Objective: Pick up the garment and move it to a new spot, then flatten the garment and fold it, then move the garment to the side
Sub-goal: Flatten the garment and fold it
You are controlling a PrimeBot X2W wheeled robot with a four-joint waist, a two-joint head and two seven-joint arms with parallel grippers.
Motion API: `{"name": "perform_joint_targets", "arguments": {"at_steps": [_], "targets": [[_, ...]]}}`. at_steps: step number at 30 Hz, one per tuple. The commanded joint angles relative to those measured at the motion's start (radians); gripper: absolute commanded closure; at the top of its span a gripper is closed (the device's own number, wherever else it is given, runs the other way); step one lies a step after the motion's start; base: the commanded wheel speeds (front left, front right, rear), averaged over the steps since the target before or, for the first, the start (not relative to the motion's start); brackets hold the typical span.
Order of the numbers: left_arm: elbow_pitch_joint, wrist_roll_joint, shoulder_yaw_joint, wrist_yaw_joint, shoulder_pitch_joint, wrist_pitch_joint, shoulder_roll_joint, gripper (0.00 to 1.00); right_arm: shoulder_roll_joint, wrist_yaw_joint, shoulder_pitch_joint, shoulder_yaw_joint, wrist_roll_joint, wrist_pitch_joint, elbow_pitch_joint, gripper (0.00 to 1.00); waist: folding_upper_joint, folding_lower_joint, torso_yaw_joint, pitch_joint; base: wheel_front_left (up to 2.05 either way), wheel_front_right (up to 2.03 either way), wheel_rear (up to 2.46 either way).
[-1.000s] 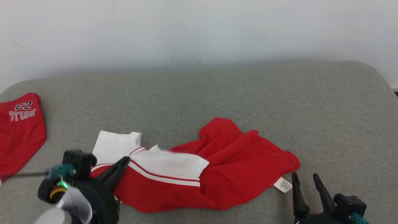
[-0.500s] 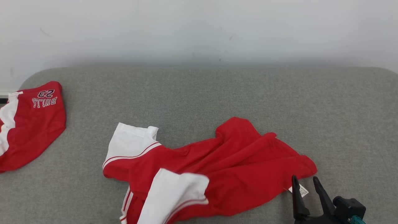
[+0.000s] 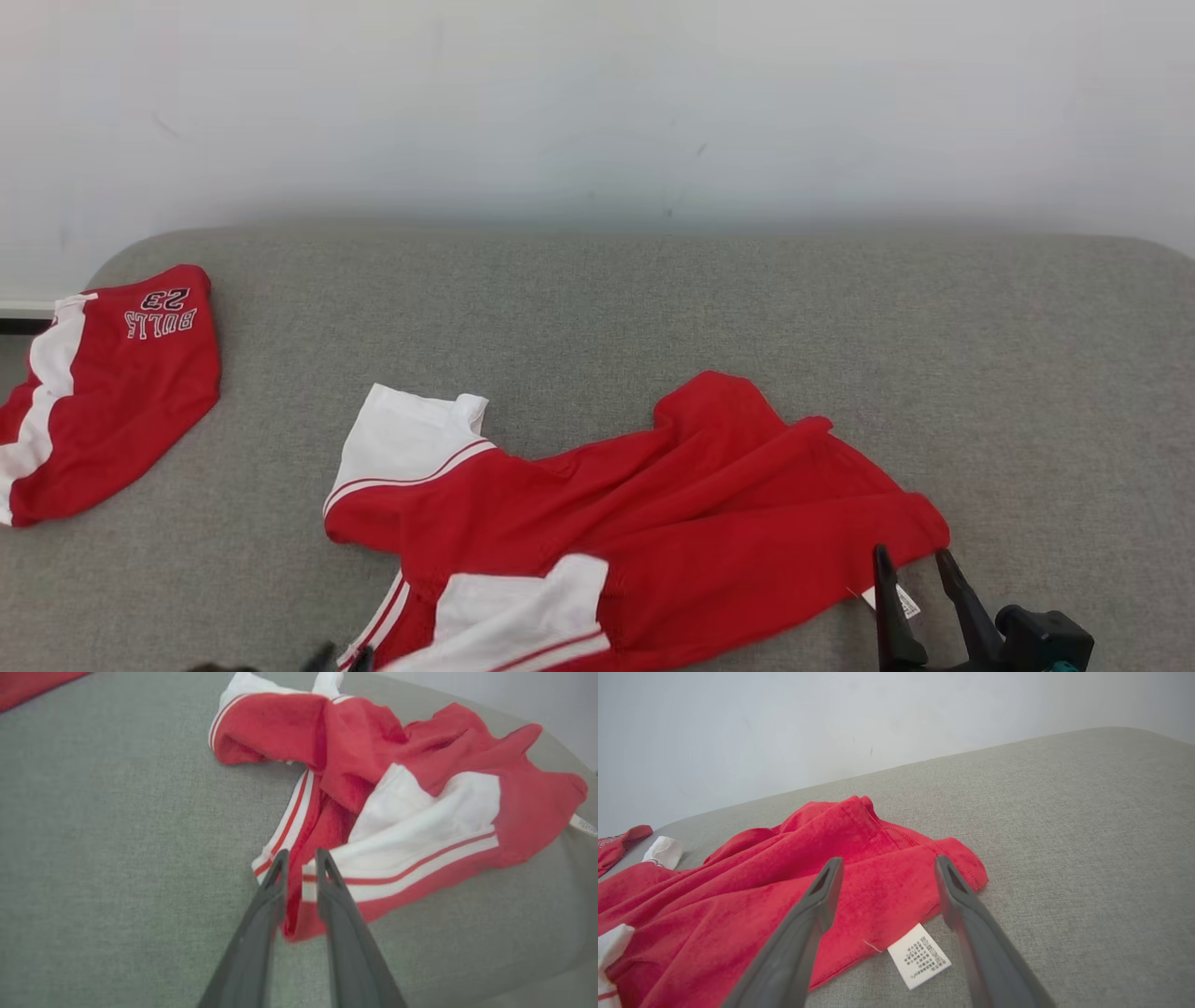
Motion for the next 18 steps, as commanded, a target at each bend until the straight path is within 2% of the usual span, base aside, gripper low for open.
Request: {"name": "perform_joint_targets", "arguments": {"at_steps": [1, 5, 10, 18], "targets": [[-0.008, -0.006, 0.009, 0.006, -0.014, -0.007, 0.006, 0.00, 0.001, -0.002, 0.009, 0.001, 0.003, -0.001, -0.001, 0.00, 0.0000, 0.0001, -0.002, -0.002, 0.00, 0.00, 0.00], [-0.058, 0.015, 0.037, 0.025, -0.061, -0.006, 0.036, 0.00, 0.001, -0.002, 0.010, -0.002, 0.005, -0.001, -0.004, 0.00, 0.0000, 0.0001, -0.007, 0.003, 0.00, 0.00, 0.00], [-0.053, 0.015, 0.059, 0.040, -0.142, 0.045, 0.067, 0.00, 0.001, -0.002, -0.015, 0.012, 0.010, -0.001, -0.002, 0.00, 0.0000, 0.0001, -0.037, 0.029, 0.00, 0.00, 0.00], [0.091, -0.026, 0.088, -0.007, -0.310, 0.124, 0.079, 0.00, 0.001, -0.002, -0.064, 0.017, 0.005, -0.001, 0.008, 0.00, 0.0000, 0.0001, -0.114, 0.096, 0.00, 0.00, 0.00]]}}
